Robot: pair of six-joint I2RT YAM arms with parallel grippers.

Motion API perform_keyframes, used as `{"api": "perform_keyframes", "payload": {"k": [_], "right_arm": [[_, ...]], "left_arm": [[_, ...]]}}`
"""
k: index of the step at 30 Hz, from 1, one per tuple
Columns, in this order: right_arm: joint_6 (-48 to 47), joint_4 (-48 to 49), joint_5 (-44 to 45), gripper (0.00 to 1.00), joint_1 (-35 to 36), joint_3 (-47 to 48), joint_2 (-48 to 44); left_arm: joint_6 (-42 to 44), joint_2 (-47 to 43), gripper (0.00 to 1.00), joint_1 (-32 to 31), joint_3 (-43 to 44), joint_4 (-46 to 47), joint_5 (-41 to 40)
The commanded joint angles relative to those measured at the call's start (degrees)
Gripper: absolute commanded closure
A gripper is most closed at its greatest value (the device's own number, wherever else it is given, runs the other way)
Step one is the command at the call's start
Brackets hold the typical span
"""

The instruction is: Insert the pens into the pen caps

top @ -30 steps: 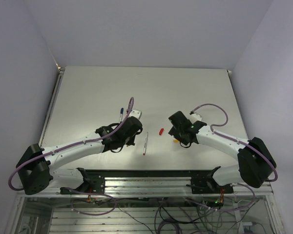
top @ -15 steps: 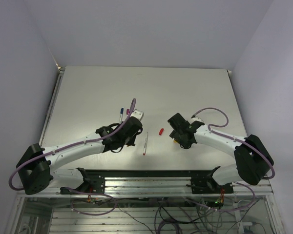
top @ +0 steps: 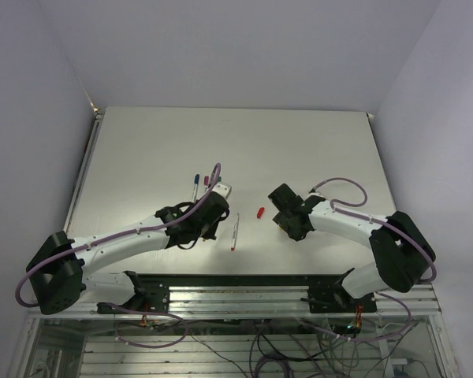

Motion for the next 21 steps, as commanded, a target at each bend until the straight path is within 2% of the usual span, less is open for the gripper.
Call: {"api": "perform_keyframes", "payload": {"k": [1,8,14,18,21], "right_arm": [[3.2,-1.1,1.6,0.47,-0.1,0.8,2.6],[6.1,-3.5,0.6,0.49,-0.4,1.2,5.6],[7.8,-3.0,0.8,0.52,-0.8,-0.2,4.4],[8.1,-4.2,0.8,0.62,-1.1,-0.4,4.3],[7.4,-5.7,-0.5,0.66,-1.2,0.1,5.4]], "left_arm": [[1.1,-0.1,0.93,-0.4,-0.3,1.5,1.0],[1.3,0.1,0.93,-0.3,-0.6,1.9,0.8],[1.7,1.1,0.93,-0.4,-0.4,1.9,1.0],[1.5,0.8,0.93,-0.4,-0.3,1.7,0.8],[1.5,0.1,0.93,-0.3,-0.2,1.5,0.6]]}}
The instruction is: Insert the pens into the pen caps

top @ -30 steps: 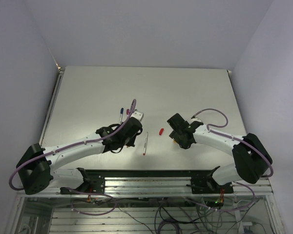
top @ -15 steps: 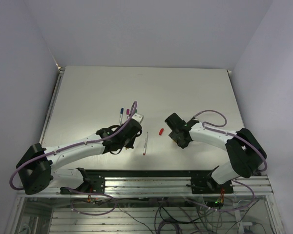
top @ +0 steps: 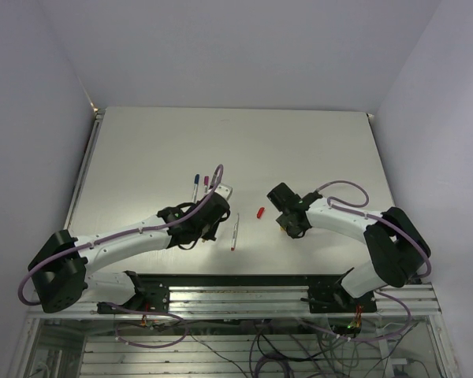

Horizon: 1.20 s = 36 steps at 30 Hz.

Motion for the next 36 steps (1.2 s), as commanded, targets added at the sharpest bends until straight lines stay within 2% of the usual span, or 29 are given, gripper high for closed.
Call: {"api": "perform_keyframes", "payload": {"k": [1,7,13,19,24,30,36], "right_arm": [[0.7,-3.8,-1.9,0.67,-0.5,-1.2,2.7],[-1.8,-2.1,-6.5,0.7,-0.7,-2.0,5.7],[-5.5,-1.7,-6.3,1.0,-0.7,-2.1,8.4],[-8.0,-2.9,-3.6,1.0,-0.7,-2.3,9.3],[-15.3,-2.0,1.6,1.0,-0.6,-0.7,6.4],[-23.0,-0.5,11.0,1.0,0.0,2.3,-4.1],[-32.8,7.9,11.7,1.0,0.0,3.1,-14.9]], "left_arm": [[0.5,-1.0,0.93,-0.3,0.2,1.1,0.2],[0.4,-2.2,0.93,-0.3,0.1,0.5,-0.6],[0.6,-2.9,0.93,-0.3,-0.1,0.4,-1.0],[0.5,-2.6,0.93,-0.3,-0.1,1.0,-0.9],[0.0,-1.7,0.93,-0.3,-0.4,2.9,0.6],[-0.9,-1.3,0.93,-0.3,-0.5,7.1,2.8],[-2.2,-0.3,0.93,-0.3,0.5,10.1,4.8]]}}
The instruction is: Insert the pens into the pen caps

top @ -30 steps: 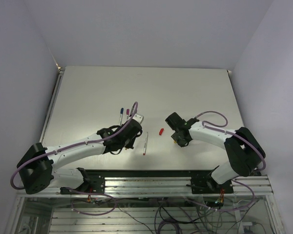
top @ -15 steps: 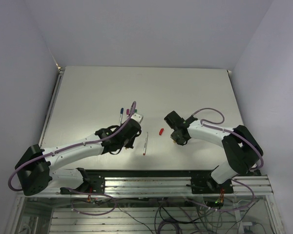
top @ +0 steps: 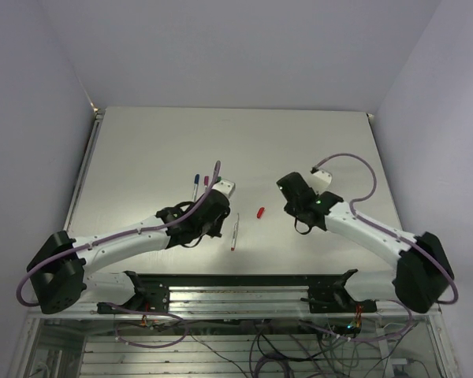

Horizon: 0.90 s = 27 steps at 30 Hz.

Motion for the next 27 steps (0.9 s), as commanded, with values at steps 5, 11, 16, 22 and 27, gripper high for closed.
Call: {"api": "perform_keyframes", "payload": {"k": [5,11,16,22,27], "right_arm": [[-14.0,12.3,0.4,1.0,0.2,0.4,-11.2],[-19.7,23.7,-3.9,1.0,0.1,-5.3,-21.7],[-24.5,29.0,-6.5,1.0,0.1,-5.7,-24.3],[-27.2,42.8,-12.6,1.0,0.1,-9.9,-25.4],[-26.7,56.0,-14.4,1.0,0.1,-14.2,-25.2]], "left_arm": [[-2.7,-0.3,0.93,-0.3,-0.1,9.8,6.0],[-4.6,-1.7,0.93,-0.4,-1.3,17.1,10.0],[-6.8,-1.8,0.93,-0.3,-3.8,26.8,15.2],[-10.4,-1.5,0.93,-0.4,-7.2,38.7,19.2],[-10.7,-3.2,0.93,-0.5,-9.3,46.4,20.8]]}}
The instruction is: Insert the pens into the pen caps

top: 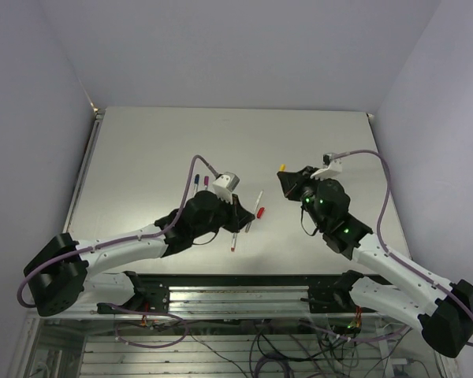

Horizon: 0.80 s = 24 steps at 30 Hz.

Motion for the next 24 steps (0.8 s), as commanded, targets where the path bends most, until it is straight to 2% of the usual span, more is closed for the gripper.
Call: {"api": "perform_keyframes", "payload": {"k": [1,7,24], "right_arm": [[-0.8,15.9,-3.2,1.0,0.1,-3.0,-0.5],[1.9,23.9,-6.1,1.0,0.1,-5.5,-0.6],[8.4,22.6,-13.9,1.0,0.1,-5.0,0.5]], "left_arm": [[-1.3,-2.4,0.93,-0.4,-1.1,11.7,3.5],[-1.6,-4.4,0.93,-0.5,-2.4,15.5,2.9],[0.8,-5.0,0.93,-0.5,-1.2,14.5,1.9]]}}
